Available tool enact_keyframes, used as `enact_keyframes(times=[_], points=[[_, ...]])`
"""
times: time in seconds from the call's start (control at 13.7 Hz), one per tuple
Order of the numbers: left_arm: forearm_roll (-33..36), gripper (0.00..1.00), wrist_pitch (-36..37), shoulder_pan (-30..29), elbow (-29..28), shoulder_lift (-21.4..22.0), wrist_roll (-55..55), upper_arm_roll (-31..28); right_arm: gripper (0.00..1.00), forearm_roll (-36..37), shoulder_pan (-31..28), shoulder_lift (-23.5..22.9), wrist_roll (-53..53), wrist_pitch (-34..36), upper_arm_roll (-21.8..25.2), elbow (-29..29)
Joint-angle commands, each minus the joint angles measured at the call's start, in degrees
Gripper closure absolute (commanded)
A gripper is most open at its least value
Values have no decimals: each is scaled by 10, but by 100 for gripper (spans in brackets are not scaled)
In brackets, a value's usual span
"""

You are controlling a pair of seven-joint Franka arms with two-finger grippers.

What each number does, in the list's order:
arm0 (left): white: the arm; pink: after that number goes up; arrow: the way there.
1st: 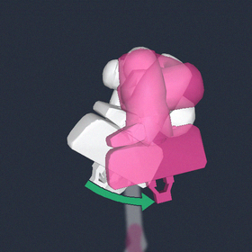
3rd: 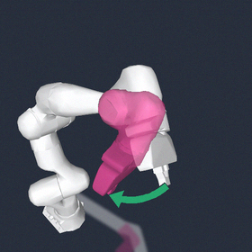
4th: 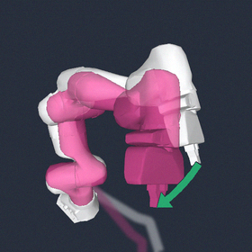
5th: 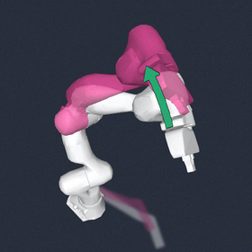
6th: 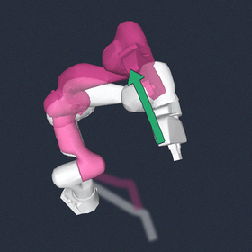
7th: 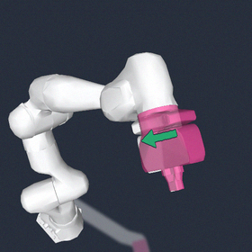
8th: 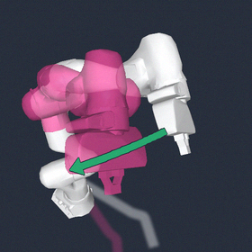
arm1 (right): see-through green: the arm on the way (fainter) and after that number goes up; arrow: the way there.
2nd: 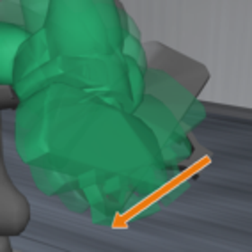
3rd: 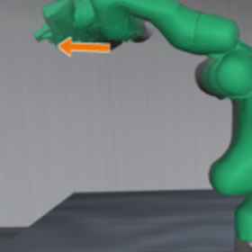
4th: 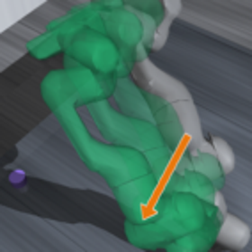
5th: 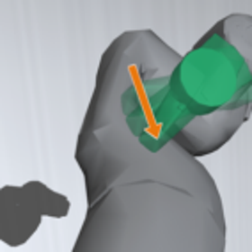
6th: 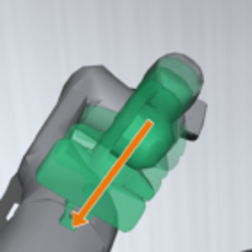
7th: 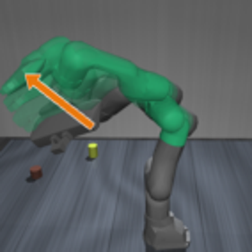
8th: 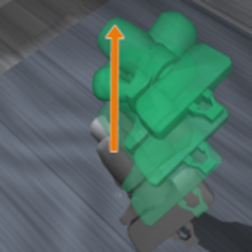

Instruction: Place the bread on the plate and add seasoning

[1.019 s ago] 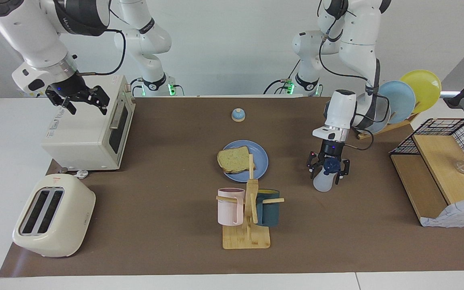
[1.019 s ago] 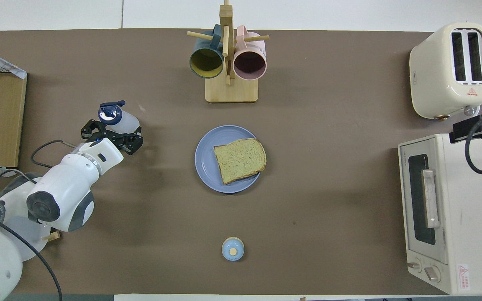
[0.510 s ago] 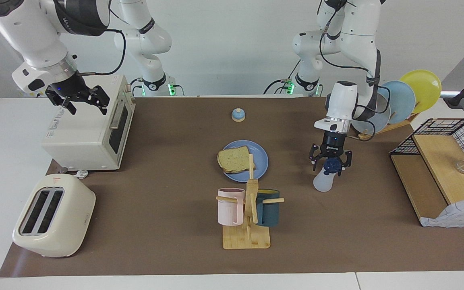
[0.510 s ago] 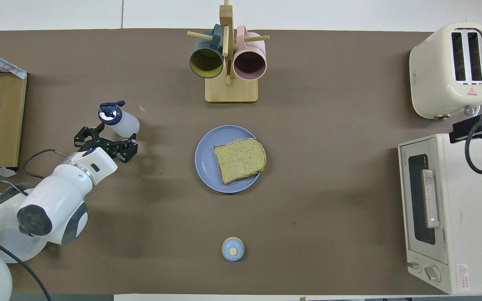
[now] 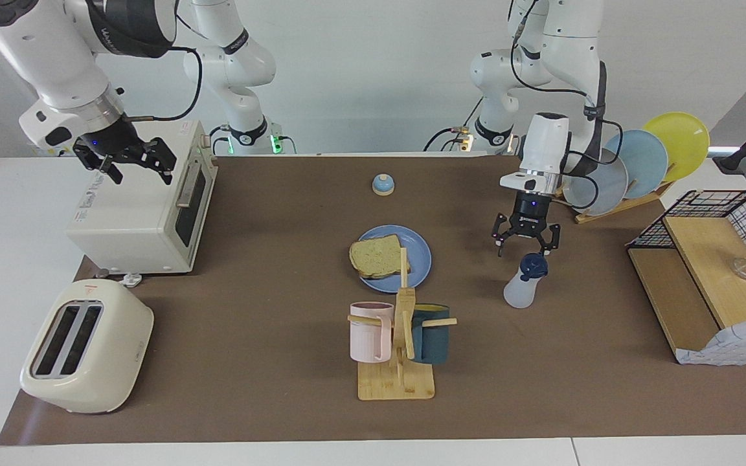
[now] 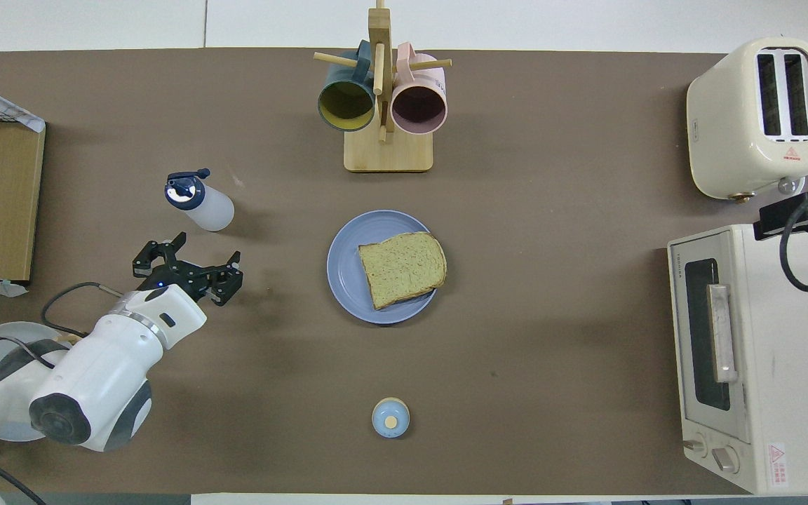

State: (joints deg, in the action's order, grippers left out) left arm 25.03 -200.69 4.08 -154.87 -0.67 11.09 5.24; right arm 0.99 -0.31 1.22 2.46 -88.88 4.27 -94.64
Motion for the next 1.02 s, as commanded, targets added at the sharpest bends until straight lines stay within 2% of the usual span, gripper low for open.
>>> enact_keyframes(times=[0.0, 0.15, 0.29, 0.58, 0.66, 0.8, 0.95], points=[[7, 0, 1, 76, -19, 41, 96, -7, 0, 1, -4, 5, 14, -6, -2, -8], [6, 0, 24, 113, -19, 61, 145, -7, 0, 1, -4, 5, 14, -6, -2, -8], [6, 0, 101, 147, -8, 96, 188, -7, 0, 1, -4, 5, 14, -6, -2, -8], [7, 0, 251, 175, 21, 163, 189, -3, 0, 1, -4, 5, 14, -6, -2, -8], [6, 0, 313, 190, 41, 176, 190, -2, 0, 1, -4, 5, 14, -6, -2, -8], [-11, 0, 466, 225, 118, 180, 201, -4, 0, 1, -4, 5, 14, -6, -2, -8], [-43, 0, 540, 246, 165, 178, 201, -4, 0, 1, -4, 5, 14, -6, -2, -8]])
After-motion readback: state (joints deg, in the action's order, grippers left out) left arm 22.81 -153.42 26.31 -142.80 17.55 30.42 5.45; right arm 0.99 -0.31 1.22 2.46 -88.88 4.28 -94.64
